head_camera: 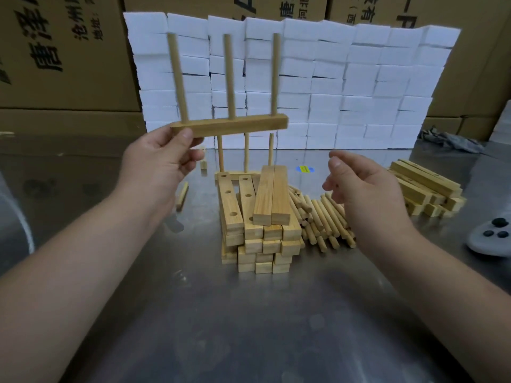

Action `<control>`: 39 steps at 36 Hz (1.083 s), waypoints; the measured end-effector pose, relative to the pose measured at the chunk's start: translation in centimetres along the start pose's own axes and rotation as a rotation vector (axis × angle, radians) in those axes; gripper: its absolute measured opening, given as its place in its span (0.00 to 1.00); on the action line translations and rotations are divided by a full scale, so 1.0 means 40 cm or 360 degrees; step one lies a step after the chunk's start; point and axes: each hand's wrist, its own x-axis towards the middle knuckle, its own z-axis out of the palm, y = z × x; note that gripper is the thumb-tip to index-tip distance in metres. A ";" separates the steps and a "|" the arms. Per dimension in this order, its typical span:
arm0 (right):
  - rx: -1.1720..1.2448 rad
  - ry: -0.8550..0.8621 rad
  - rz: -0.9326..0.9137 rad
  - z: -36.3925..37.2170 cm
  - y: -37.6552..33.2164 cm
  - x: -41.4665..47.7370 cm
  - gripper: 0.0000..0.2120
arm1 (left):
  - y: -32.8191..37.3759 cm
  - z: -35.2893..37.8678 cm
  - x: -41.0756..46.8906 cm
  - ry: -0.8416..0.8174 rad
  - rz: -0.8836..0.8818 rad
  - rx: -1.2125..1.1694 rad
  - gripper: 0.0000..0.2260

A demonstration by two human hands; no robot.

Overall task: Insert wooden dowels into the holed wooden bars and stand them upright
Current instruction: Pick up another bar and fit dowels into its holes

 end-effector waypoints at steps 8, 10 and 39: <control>0.0013 0.0002 0.0038 0.010 0.011 0.002 0.06 | -0.076 -0.055 0.030 0.0312 -0.0233 0.0094 0.05; 0.0025 0.0014 0.0058 0.010 0.013 0.003 0.06 | -0.092 -0.060 0.031 0.0373 -0.0264 0.0157 0.05; -0.0033 -0.0096 0.0176 0.018 -0.002 -0.014 0.09 | -0.182 -0.036 0.065 0.0172 -0.0077 0.1783 0.15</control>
